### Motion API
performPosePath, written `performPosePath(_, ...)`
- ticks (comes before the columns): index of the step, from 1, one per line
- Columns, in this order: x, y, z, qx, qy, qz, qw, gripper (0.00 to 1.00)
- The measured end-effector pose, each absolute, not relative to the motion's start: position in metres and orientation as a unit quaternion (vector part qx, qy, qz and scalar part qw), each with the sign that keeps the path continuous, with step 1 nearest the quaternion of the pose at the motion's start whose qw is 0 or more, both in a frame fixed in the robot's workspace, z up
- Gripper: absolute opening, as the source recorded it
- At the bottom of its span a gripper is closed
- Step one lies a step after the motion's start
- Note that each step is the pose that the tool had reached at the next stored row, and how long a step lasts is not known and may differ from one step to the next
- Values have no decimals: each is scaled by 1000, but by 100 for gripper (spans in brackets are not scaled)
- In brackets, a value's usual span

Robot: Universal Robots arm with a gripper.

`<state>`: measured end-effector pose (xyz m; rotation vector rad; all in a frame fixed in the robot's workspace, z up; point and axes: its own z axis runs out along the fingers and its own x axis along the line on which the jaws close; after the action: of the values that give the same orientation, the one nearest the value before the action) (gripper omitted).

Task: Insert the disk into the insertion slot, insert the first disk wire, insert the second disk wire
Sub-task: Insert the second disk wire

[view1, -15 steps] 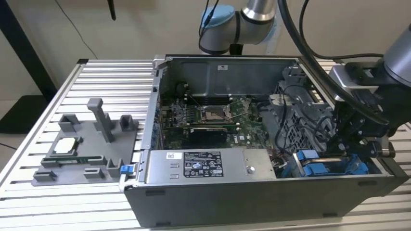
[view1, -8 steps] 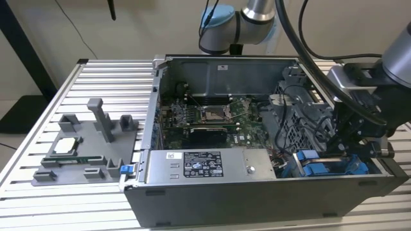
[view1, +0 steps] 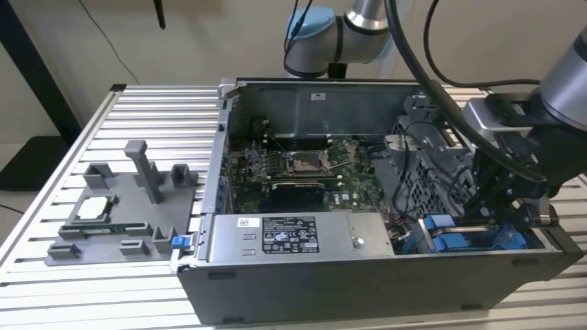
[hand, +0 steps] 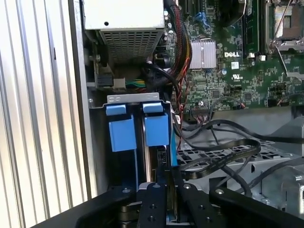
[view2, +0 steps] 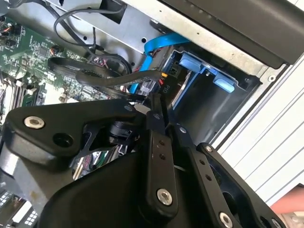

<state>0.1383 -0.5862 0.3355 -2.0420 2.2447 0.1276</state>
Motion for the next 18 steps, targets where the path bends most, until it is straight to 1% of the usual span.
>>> performPosePath(2, 138, -586, 333, -671, 738, 42, 52, 0)
performPosePath(3, 138, -586, 333, -671, 738, 43, 53, 100)
performPosePath(6, 138, -586, 334, -671, 738, 43, 54, 100)
performPosePath(18, 138, -586, 380, -671, 738, 43, 53, 100)
